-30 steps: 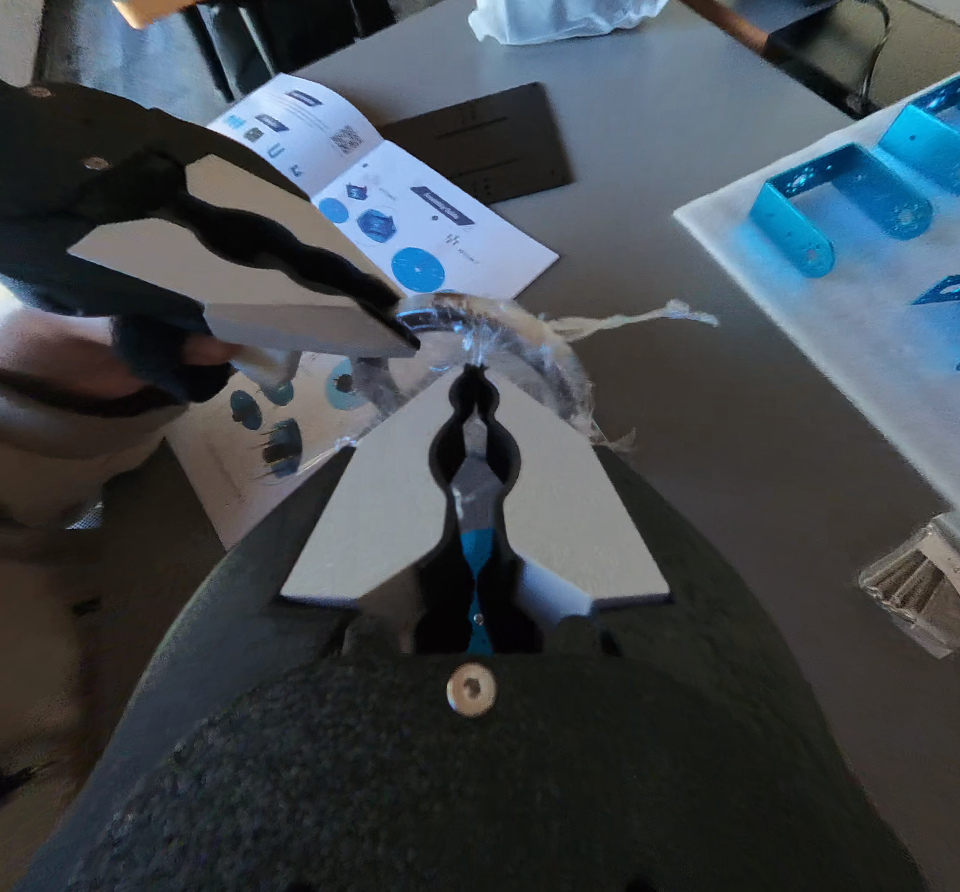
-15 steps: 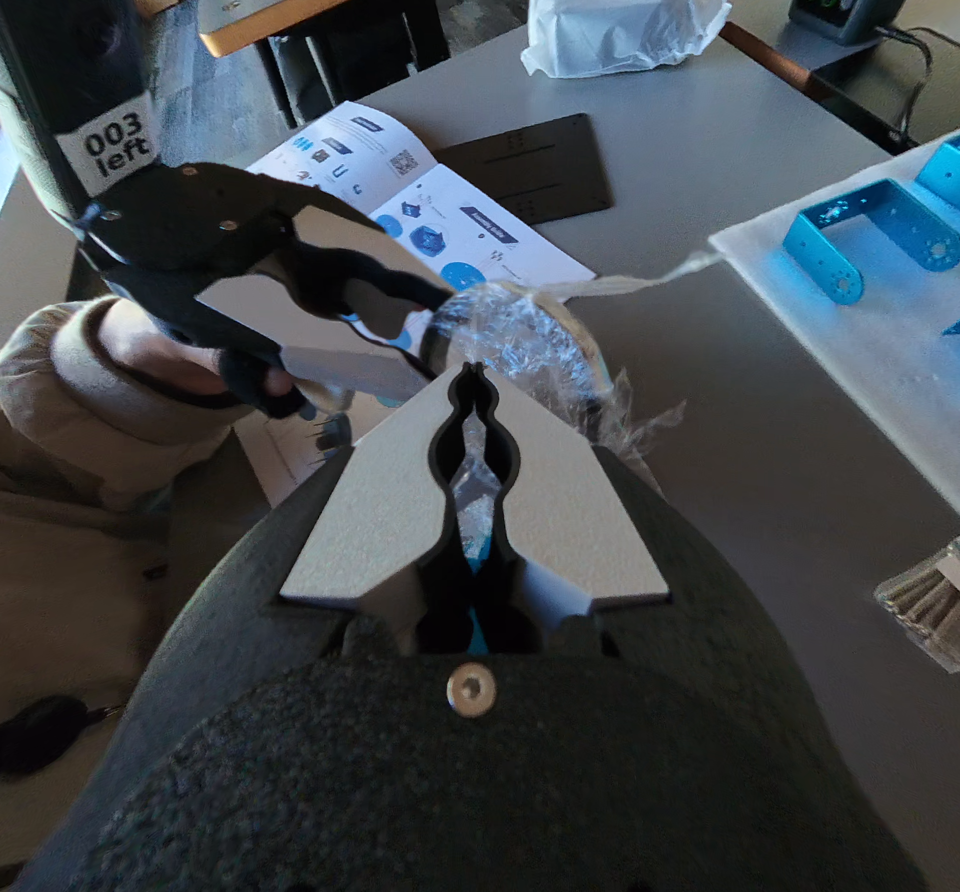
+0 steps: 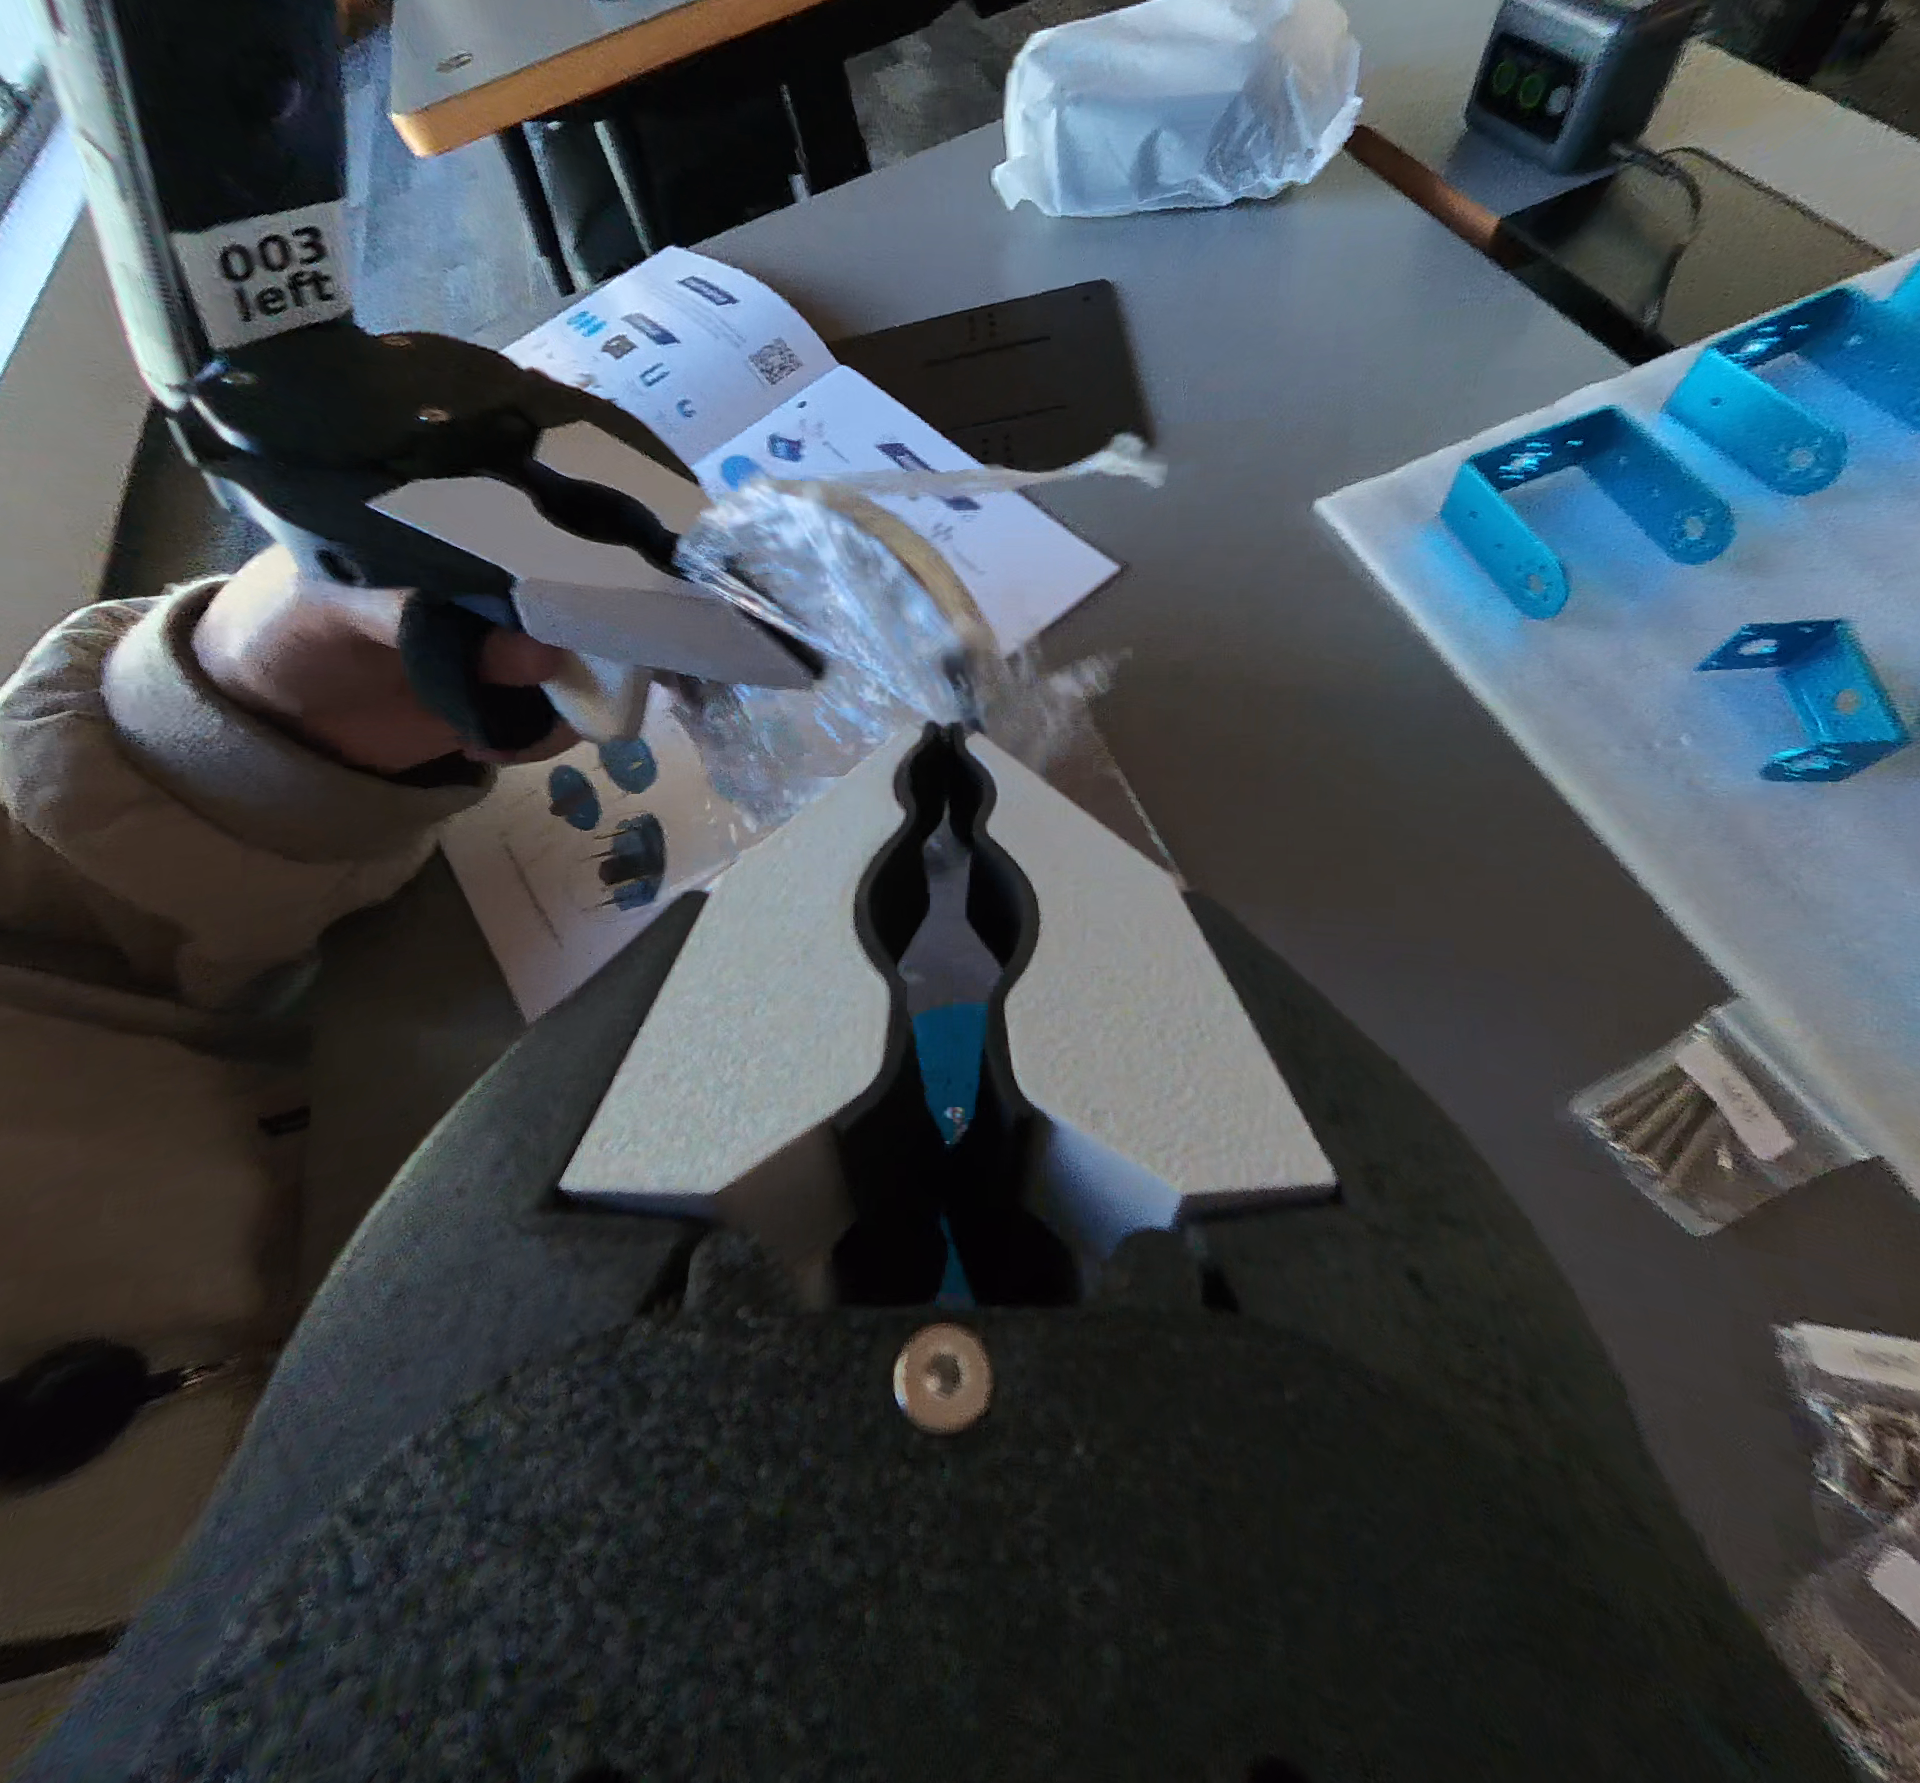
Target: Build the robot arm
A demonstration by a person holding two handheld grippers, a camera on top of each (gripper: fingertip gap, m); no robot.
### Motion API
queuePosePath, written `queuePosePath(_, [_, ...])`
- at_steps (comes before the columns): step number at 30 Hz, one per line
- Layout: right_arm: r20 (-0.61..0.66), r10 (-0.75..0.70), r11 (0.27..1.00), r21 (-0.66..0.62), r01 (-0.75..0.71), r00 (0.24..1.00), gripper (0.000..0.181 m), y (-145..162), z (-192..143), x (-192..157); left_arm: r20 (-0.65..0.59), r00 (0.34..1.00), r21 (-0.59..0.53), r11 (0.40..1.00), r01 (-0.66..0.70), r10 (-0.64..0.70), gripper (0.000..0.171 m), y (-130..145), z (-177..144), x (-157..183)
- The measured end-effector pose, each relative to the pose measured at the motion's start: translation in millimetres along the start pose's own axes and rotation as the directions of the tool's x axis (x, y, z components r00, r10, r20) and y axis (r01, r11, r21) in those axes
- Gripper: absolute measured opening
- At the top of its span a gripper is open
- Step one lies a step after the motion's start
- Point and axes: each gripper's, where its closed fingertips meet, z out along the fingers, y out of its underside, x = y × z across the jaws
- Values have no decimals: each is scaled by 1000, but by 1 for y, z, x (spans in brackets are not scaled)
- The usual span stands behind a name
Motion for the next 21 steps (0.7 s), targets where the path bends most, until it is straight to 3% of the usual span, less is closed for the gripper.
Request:
queuePosePath(3, [-144,23,1000,18,-21,989,0,8,-18,40,-20,983,165,970,182,-181,2,-20,-32,-29])
queuePosePath(5, [-57,126,989,85,-120,990,0,1,-28,40,-15,982,178,966,186,-186,2,-20,-42,-36])
queuePosePath(8, [-34,55,997,63,-53,998,0,-3,-17,25,-77,971,183,954,238,-227,1,-15,-30,-23])
queuePosePath(12, [-80,114,993,17,-113,990,0,15,-16,47,-293,880,344,818,461,-373,1,-39,-45,-23])
queuePosePath(15, [56,241,970,-44,-239,969,0,32,-5,37,-407,824,363,758,542,-394,1,-51,-50,-17])
queuePosePath(19, [188,271,945,-239,-224,944,0,65,23,2,-567,739,338,715,612,-365,1,-67,-49,3])
queuePosePath(21, [219,251,949,-247,-195,943,11,65,24,-1,-554,753,332,735,591,-355,1,-69,-45,7])
